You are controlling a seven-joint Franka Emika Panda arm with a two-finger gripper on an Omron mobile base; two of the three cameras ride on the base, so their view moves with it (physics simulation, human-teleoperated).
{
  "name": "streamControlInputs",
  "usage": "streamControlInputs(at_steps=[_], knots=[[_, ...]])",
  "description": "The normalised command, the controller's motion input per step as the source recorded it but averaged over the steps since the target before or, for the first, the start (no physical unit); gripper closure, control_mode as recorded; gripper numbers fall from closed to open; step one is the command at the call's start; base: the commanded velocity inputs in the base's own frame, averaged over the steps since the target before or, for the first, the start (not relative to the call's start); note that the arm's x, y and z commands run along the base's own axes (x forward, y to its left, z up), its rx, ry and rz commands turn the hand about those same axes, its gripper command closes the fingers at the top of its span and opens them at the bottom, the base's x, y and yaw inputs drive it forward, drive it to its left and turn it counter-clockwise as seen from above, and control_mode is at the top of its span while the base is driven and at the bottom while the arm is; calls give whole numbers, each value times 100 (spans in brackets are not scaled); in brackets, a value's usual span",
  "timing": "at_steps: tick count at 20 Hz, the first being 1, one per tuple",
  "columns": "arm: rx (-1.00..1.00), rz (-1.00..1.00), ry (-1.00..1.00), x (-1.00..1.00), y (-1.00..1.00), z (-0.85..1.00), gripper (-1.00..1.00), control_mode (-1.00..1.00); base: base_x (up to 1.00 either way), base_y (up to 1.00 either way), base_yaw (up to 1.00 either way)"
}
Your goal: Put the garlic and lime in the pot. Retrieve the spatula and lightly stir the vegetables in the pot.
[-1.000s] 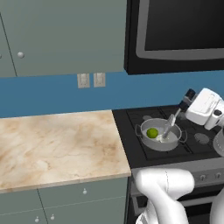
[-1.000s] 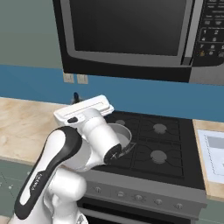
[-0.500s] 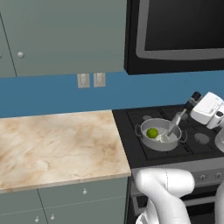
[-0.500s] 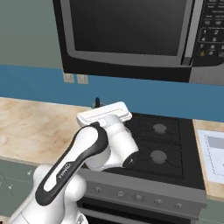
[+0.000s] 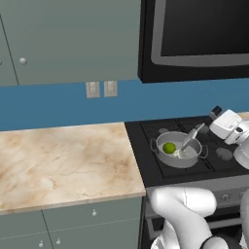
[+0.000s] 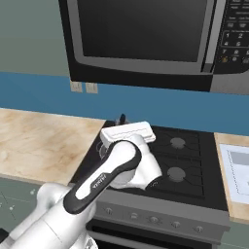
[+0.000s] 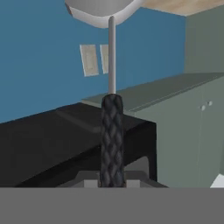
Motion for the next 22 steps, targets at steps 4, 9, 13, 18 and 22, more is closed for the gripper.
streamControlInputs(at_steps=[4,9,13,18,22], knots=[[1,0,0,56,-26,-15,100,-100,0,0,0],[0,0,0,39,-19,-25,100,-100,0,0,0],[-2,0,0,32,-19,-35,100,-100,0,0,0],[-1,0,0,30,-15,-34,100,-100,0,0,0],[0,0,0,36,-9,-23,100,-100,0,0,0]])
